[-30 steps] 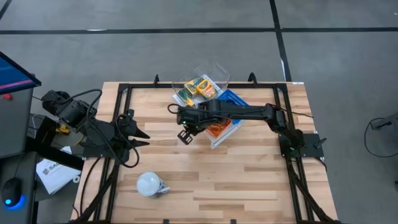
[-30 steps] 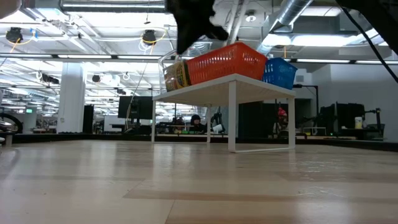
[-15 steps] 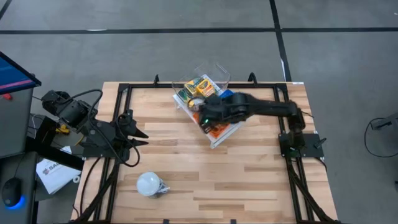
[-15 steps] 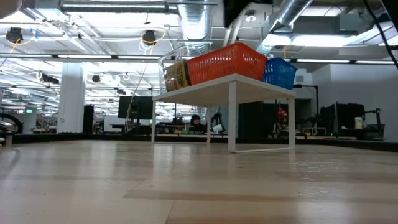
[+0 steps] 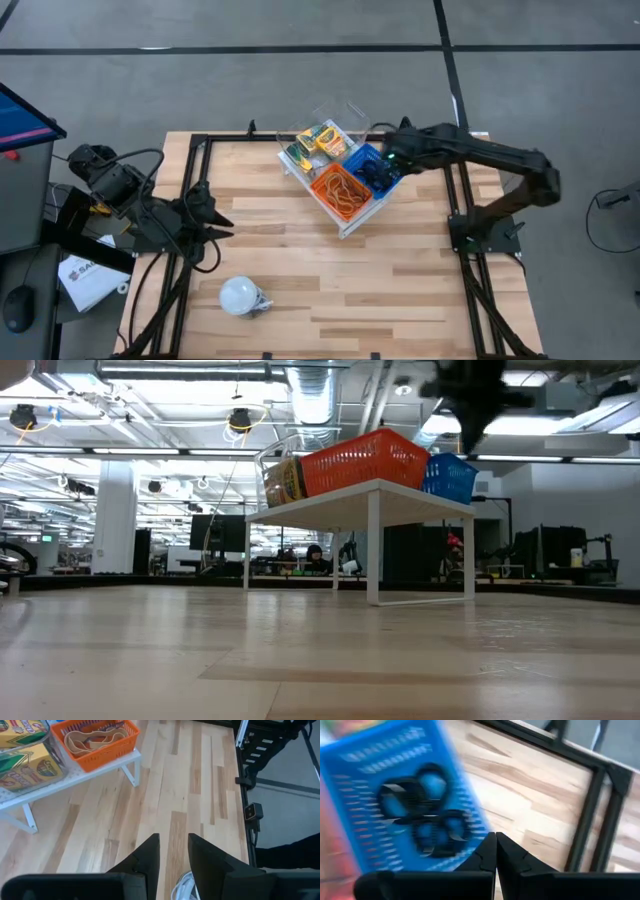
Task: Pick & Place Office Desk Supplies
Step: Adjust the blue bin on the shelf, then return to Home Position
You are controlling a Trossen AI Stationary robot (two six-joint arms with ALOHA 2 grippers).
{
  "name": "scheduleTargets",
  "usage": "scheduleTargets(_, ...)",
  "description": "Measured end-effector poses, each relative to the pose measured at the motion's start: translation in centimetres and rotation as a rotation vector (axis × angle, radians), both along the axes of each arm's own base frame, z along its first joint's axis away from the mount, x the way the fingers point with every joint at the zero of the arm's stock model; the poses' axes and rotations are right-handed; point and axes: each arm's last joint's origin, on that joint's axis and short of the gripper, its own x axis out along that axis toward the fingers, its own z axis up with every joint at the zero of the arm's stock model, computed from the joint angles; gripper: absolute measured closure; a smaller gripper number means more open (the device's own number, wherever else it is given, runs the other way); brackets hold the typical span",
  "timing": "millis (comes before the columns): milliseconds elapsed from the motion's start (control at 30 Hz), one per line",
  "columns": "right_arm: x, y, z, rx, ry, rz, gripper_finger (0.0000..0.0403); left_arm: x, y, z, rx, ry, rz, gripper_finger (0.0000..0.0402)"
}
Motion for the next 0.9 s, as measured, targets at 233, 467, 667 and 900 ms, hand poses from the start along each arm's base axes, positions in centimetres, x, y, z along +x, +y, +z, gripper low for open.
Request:
scheduleTargets(233,-3.3,-1.3,-2.5,0.063,0.017,-0.04,0.0403,0.0,0.0,0.0,-0.002,-0.006,0.016,0.0309)
scheduleTargets(467,-2.0,-2.2,-4.6,0.067,-0.009,0.013,0.0403,0.0,0.1,0.0,-0.021,-0.014,0.05,0.0309)
scheduleTargets(667,-1.6,-2.6,-5.1,0.088,0.007,0.048,0.0403,0.0,0.1,0.0,-0.029,-0.017,0.063,0.0309)
scheduleTargets(900,-2.1,-2.5,-4.6,0.06,0.013,0.047,0.0403,0.0,0.1,0.0,-0.025,-0.022,0.071,0.0309)
